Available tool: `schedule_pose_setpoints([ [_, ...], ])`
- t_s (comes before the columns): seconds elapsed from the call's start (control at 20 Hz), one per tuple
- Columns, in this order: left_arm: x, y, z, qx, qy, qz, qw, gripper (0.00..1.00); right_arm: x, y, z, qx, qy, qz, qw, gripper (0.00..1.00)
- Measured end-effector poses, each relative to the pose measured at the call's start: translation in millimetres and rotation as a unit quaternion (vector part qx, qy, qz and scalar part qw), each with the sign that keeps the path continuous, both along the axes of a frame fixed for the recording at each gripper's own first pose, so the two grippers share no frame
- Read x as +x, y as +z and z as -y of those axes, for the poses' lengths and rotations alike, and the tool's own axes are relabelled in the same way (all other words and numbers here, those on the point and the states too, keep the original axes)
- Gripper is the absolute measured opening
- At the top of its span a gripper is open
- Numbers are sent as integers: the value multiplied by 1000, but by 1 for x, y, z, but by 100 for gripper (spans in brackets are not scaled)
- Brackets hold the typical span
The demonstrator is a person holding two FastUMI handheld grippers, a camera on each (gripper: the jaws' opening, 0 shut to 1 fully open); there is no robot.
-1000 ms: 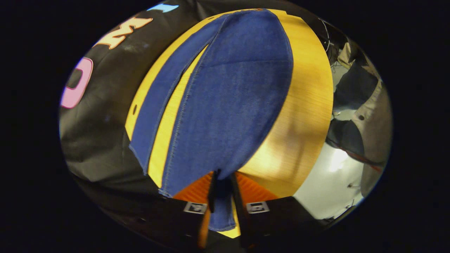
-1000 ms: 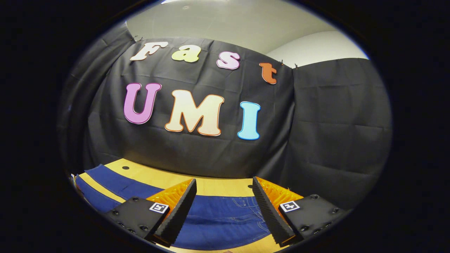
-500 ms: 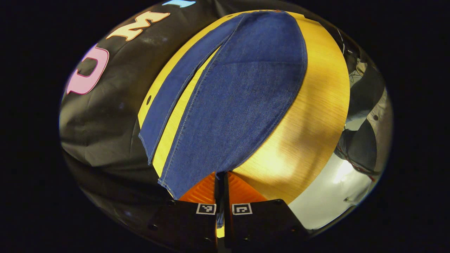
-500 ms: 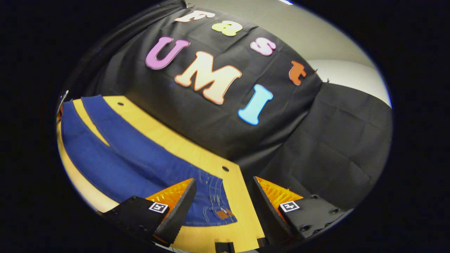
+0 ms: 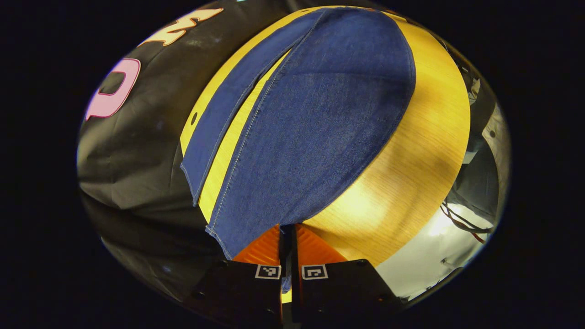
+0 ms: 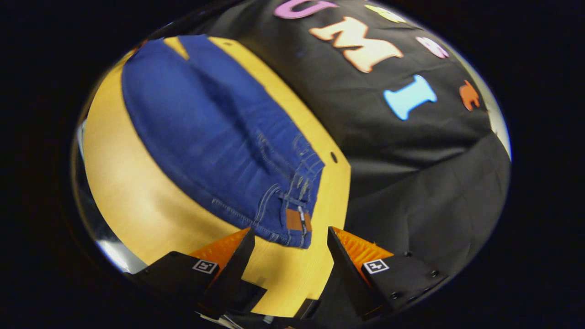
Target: Grasp the waist and the cuffs of the jeans and fold them to make the two legs overlap; first hold the waist and fold one-third of the jeans toward the cuffs, then hold the cuffs and fold the remaining one-third in the same direction to finish folding.
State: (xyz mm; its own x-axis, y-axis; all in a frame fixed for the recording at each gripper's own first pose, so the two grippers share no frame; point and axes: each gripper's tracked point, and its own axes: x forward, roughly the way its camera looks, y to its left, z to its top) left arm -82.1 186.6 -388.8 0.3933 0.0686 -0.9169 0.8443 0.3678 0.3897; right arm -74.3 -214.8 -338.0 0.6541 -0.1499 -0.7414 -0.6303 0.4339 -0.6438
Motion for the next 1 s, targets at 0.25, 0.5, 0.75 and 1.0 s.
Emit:
schedule_pose_setpoints([
  [0.25, 2, -1, -1, 13, 14, -1, 1000, 2, 6, -46, -17, -53, 139, -71, 986, 94],
  [0.5, 4, -1, -1, 24, 24, 10, 999, 2, 5, -73, -24, -64, 195, -107, 973, 34],
  [0.75, 7, -3, -2, 21, 91, 21, 995, 0, 11, -69, -19, -6, 96, -51, 994, 2],
  [1.0, 16, 13, 2, 22, 182, 33, 982, 0, 38, -25, -28, 83, -29, 36, 995, 3],
])
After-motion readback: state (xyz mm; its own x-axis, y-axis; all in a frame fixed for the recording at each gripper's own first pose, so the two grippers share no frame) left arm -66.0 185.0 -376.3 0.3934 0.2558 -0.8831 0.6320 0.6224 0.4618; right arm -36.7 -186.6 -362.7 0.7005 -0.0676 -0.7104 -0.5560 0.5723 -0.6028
